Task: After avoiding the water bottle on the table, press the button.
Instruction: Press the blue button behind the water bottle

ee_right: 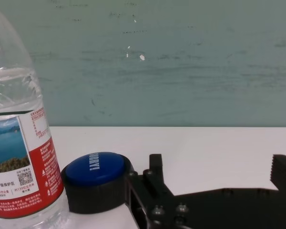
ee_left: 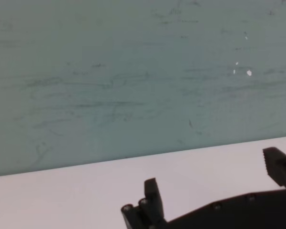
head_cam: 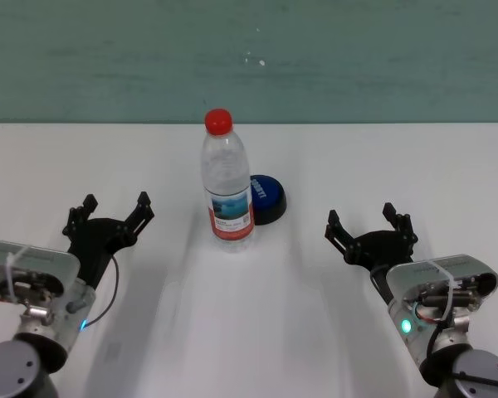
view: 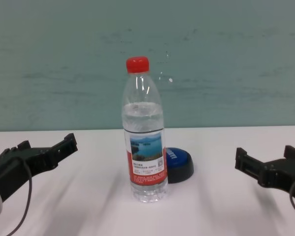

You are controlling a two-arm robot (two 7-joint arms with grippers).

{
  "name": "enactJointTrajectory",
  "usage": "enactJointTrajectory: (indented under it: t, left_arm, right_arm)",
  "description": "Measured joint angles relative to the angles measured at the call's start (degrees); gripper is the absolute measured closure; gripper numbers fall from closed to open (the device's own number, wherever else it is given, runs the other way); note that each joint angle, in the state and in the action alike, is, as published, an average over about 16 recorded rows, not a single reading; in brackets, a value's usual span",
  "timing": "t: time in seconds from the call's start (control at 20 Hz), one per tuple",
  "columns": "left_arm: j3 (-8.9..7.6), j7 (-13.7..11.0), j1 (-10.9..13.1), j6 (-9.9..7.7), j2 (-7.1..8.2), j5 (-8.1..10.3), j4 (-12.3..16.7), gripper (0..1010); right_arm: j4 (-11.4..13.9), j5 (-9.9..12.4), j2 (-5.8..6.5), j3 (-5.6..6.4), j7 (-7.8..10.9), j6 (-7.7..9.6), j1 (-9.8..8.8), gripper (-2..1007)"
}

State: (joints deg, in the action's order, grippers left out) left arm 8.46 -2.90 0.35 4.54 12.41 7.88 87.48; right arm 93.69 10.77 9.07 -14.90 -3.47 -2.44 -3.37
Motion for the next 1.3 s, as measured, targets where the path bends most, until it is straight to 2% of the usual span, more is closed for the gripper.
enactJointTrajectory:
  t: [1.3]
  left_arm:
    - [0.0,0.0,0.0,0.0,0.0,0.0,0.0,10]
  right_arm:
    - [0.0,0.0,0.0,0.0,0.0,0.0,0.0,1]
